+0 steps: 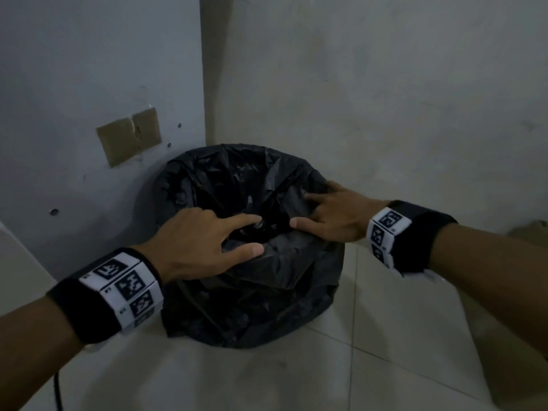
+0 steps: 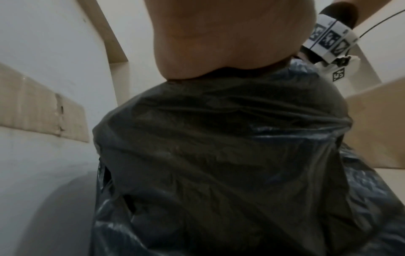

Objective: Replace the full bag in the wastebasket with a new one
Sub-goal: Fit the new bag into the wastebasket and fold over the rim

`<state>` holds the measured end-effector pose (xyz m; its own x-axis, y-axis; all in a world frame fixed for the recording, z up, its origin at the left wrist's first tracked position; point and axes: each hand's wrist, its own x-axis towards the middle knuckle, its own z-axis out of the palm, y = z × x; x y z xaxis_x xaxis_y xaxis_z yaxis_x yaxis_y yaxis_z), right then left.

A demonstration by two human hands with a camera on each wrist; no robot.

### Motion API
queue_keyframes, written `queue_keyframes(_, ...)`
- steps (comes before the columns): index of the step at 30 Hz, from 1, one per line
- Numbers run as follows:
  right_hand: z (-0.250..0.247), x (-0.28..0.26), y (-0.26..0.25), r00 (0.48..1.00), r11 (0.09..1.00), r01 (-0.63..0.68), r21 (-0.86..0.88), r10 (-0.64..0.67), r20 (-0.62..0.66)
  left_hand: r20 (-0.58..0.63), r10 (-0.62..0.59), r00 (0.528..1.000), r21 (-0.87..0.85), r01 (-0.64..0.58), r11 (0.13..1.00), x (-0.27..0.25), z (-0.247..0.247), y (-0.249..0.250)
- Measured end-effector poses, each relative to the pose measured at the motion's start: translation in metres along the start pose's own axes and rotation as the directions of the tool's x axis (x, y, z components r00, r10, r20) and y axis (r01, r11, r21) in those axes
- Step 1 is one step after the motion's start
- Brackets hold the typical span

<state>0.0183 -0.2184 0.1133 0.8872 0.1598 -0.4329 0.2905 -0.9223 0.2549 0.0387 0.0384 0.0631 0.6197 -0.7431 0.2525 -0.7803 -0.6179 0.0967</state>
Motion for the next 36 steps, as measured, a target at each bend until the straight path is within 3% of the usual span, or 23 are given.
queue_keyframes(3,-0.012,0.008,0.002,0.998,0.996,-0.07,-0.062,0.07,0.0,0.041,0.007,0.999,-0.02,-0.006,1.0,0.003,-0.002,-0.004)
queue_keyframes(7,-0.015,0.034,0.017,0.999,0.967,-0.011,-0.256,0.002,-0.038,0.141,-0.007,0.99,-0.136,0.027,0.99,0.009,-0.004,-0.015)
queue_keyframes(10,-0.011,0.054,0.026,0.999,0.921,0.023,-0.388,-0.037,-0.029,0.29,-0.06,0.955,-0.227,0.129,0.965,0.025,-0.005,-0.022)
queue_keyframes(14,-0.009,0.076,0.031,0.996,0.849,0.054,-0.526,-0.009,0.089,0.443,-0.138,0.886,-0.172,0.235,0.957,0.042,-0.006,-0.023)
queue_keyframes(16,-0.011,0.081,0.031,0.995,0.792,0.095,-0.603,-0.064,0.072,0.463,-0.172,0.87,-0.155,0.27,0.95,0.045,-0.007,-0.023)
queue_keyframes(18,-0.012,0.084,0.033,0.992,0.788,0.107,-0.606,-0.124,0.014,0.415,-0.217,0.883,-0.102,0.282,0.954,0.045,-0.007,-0.023)
queue_keyframes(20,-0.014,0.081,0.037,0.998,0.833,0.069,-0.549,-0.062,0.032,0.315,-0.272,0.909,-0.116,0.321,0.94,0.044,-0.008,-0.02)
queue_keyframes(23,-0.021,0.069,0.041,0.994,0.945,0.062,-0.322,-0.089,-0.07,0.118,-0.368,0.922,-0.258,0.386,0.886,0.041,-0.014,-0.016)
queue_keyframes(25,-0.023,0.053,0.043,0.981,0.995,0.057,-0.086,-0.072,-0.178,-0.062,-0.427,0.902,-0.29,0.393,0.873,0.036,-0.019,-0.015)
queue_keyframes(27,-0.018,0.034,0.048,0.945,0.972,0.029,0.234,0.05,-0.324,-0.097,-0.549,0.831,-0.318,0.496,0.808,0.032,-0.023,-0.01)
queue_keyframes(29,-0.009,0.018,0.055,0.938,0.818,-0.02,0.575,0.215,-0.273,0.053,-0.728,0.683,-0.384,0.687,0.616,0.028,-0.031,0.0)
queue_keyframes(31,0.005,0.011,0.059,0.959,0.581,-0.136,0.802,0.281,-0.041,0.233,-0.845,0.481,-0.46,0.821,0.34,0.028,-0.039,0.008)
queue_keyframes(33,0.017,0.005,0.057,0.959,0.395,-0.191,0.899,0.27,0.086,0.362,-0.891,0.275,-0.532,0.846,0.045,0.034,-0.045,0.009)
queue_keyframes(35,0.03,0.0,0.049,0.964,0.271,-0.18,0.945,0.238,0.116,0.544,-0.839,0.032,-0.486,0.827,-0.283,0.04,-0.043,0.003)
queue_keyframes(36,0.033,-0.003,0.044,0.966,0.222,-0.176,0.959,0.225,0.125,0.659,-0.75,-0.057,-0.437,0.783,-0.443,0.044,-0.04,-0.001)
